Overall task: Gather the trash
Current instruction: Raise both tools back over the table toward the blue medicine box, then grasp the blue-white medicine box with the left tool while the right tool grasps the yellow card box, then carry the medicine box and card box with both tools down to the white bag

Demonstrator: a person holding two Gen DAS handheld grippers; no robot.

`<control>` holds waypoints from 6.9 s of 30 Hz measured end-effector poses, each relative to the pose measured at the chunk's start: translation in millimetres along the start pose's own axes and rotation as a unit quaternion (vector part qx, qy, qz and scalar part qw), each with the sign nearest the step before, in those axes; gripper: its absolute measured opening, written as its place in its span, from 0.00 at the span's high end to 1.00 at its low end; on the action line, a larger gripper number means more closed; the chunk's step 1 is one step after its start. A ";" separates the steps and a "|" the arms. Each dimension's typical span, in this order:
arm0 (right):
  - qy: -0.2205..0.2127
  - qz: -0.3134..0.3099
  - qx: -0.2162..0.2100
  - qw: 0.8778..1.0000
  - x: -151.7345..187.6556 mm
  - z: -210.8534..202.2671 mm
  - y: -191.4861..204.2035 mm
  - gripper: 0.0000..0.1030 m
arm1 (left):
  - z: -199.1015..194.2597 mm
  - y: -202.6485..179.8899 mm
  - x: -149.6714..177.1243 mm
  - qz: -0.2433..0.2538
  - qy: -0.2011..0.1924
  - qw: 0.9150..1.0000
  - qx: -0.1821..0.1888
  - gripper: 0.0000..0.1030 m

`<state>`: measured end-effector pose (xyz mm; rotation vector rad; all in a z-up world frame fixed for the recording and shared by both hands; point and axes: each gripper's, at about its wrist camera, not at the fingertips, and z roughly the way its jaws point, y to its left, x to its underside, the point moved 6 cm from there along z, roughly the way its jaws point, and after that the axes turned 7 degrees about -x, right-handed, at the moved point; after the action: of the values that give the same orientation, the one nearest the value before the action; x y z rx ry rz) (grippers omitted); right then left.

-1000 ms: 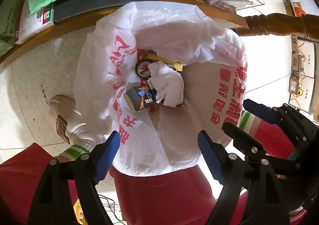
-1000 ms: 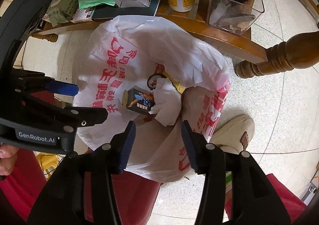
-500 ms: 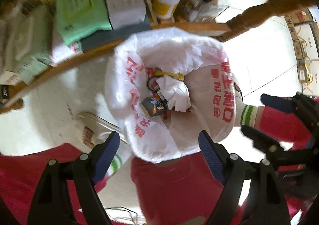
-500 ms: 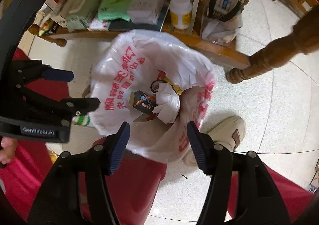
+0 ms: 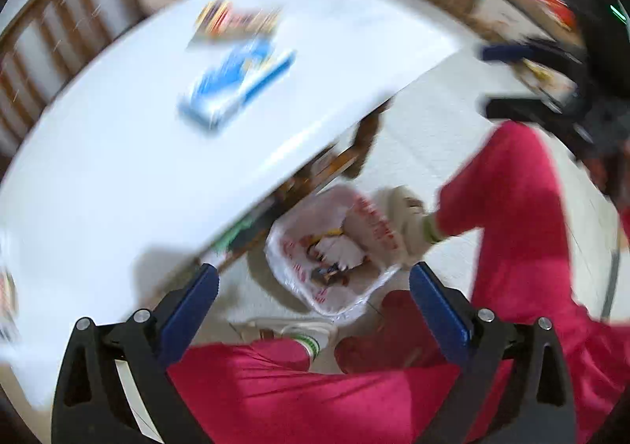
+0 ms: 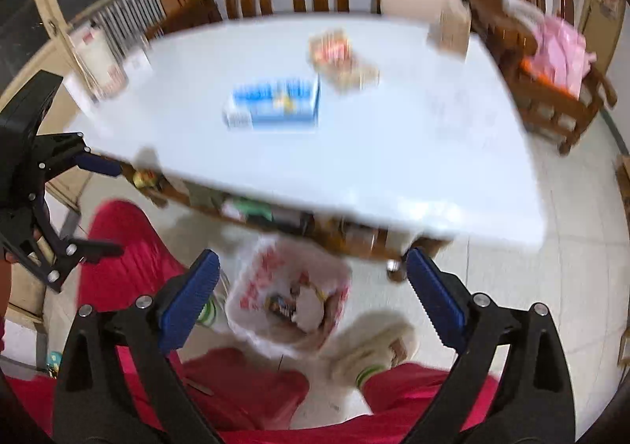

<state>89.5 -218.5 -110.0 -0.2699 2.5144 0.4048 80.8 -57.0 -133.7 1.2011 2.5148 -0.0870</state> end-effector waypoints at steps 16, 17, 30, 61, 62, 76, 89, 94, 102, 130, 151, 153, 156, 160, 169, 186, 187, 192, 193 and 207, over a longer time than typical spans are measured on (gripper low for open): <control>-0.026 -0.118 -0.011 0.993 -152.7 -75.5 11.6 0.07 | -68.7 2.0 -82.4 0.196 0.010 0.980 -0.007 0.08; -0.022 -0.121 -0.011 0.992 -158.6 -72.3 10.0 0.07 | -67.5 3.8 -86.3 0.201 0.011 0.980 -0.008 0.08; 0.068 -0.142 -0.006 0.988 -197.6 21.8 -21.2 0.07 | 2.6 23.7 -121.5 0.236 0.070 0.968 0.040 0.08; 0.224 -0.123 -0.008 0.967 -167.5 216.1 -82.7 0.07 | 133.1 72.2 -130.9 0.181 0.137 0.968 0.106 0.08; 0.224 -0.124 -0.006 0.967 -166.5 218.4 -82.0 0.07 | 135.9 72.9 -130.7 0.179 0.141 0.968 0.106 0.08; 0.212 -0.138 -0.001 0.967 -169.2 234.1 -69.9 0.12 | 141.0 70.7 -136.2 0.194 0.118 0.969 0.094 0.08; 0.191 -0.120 0.027 0.974 -176.8 226.7 -70.1 0.43 | 140.5 76.9 -145.6 0.119 0.108 0.986 0.052 0.39; 0.149 -0.098 0.048 0.983 -179.7 198.9 -75.1 0.43 | 134.9 80.0 -138.4 0.048 0.085 0.995 0.020 0.39; 0.086 -0.078 0.076 0.990 -167.0 152.1 -78.7 0.43 | 116.5 89.8 -119.0 -0.054 0.040 0.997 -0.037 0.40; -0.023 -0.088 0.063 0.994 -84.8 23.7 21.9 0.43 | 2.5 85.6 -55.1 -0.192 -0.096 0.970 -0.118 0.41; 0.011 -0.095 0.040 0.995 34.1 23.8 87.5 0.43 | 28.9 -0.6 44.3 -0.220 -0.077 0.970 -0.074 0.40; 0.021 -0.089 0.037 0.995 46.8 30.7 88.8 0.43 | 39.6 -4.8 53.3 -0.229 -0.065 0.969 -0.063 0.41; 0.037 -0.079 0.033 0.996 62.3 41.9 87.8 0.43 | 55.8 -8.7 64.7 -0.240 -0.049 0.968 -0.049 0.40; 0.057 -0.069 0.029 0.996 82.6 58.9 88.6 0.43 | 76.0 -11.5 77.7 -0.248 -0.030 0.967 -0.046 0.40; 0.097 -0.044 0.032 0.994 112.5 104.0 75.6 0.43 | 129.5 -15.6 93.8 -0.263 0.014 0.964 -0.029 0.40; 0.172 0.032 0.044 0.984 143.6 206.8 13.9 0.43 | 228.7 -13.1 91.7 -0.294 0.111 0.949 0.018 0.40; 0.176 0.037 0.043 0.983 144.4 212.1 10.7 0.43 | 233.6 -12.6 91.6 -0.294 0.117 0.949 0.019 0.40; 0.198 0.054 0.041 0.978 152.2 237.4 -1.9 0.43 | 264.4 -10.6 91.0 -0.299 0.149 0.942 0.033 0.40; 0.203 0.057 0.040 0.977 153.5 243.1 -4.1 0.43 | 270.2 -9.9 91.3 -0.301 0.155 0.940 0.036 0.40; 0.277 0.084 0.038 0.957 188.5 300.5 -28.3 0.43 | 342.4 -12.4 102.4 -0.326 0.239 0.910 0.094 0.40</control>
<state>96.2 -161.5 -461.3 -0.1522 3.1109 0.3311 110.0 -58.6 -490.1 0.4042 3.3130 -0.2255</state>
